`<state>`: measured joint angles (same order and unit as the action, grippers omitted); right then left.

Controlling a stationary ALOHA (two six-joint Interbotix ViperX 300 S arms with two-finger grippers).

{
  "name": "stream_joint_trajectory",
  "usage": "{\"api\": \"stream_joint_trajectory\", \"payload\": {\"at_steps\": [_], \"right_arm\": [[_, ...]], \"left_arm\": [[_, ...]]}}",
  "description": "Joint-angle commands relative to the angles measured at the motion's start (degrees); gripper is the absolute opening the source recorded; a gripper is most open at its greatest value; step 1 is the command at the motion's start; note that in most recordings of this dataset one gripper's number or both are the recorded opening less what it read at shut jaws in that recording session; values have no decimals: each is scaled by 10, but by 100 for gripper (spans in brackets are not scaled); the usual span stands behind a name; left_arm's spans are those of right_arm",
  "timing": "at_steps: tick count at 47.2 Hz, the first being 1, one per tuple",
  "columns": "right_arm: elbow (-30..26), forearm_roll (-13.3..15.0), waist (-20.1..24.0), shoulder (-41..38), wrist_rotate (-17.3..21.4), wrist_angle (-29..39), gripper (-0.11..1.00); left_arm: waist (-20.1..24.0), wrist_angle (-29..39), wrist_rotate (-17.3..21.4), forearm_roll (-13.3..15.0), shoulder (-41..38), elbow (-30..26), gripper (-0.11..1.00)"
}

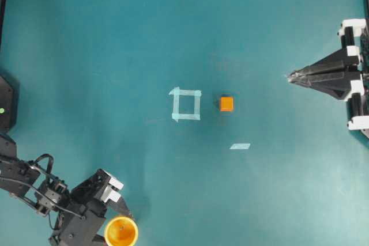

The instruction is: Move the cup forward with left arm.

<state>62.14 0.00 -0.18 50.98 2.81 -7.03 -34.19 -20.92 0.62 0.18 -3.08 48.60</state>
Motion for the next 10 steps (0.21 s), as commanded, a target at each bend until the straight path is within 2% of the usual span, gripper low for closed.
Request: {"api": "stream_joint_trajectory", "payload": {"at_steps": [1, 10], "right_arm": [[-18, -1, -1, -2, 1, -3, 0], [-18, -1, 0, -2, 1, -3, 0]], "left_arm": [[-2, -4, 1, 0, 11, -4, 66], [-2, -4, 1, 1, 11, -4, 66]]}}
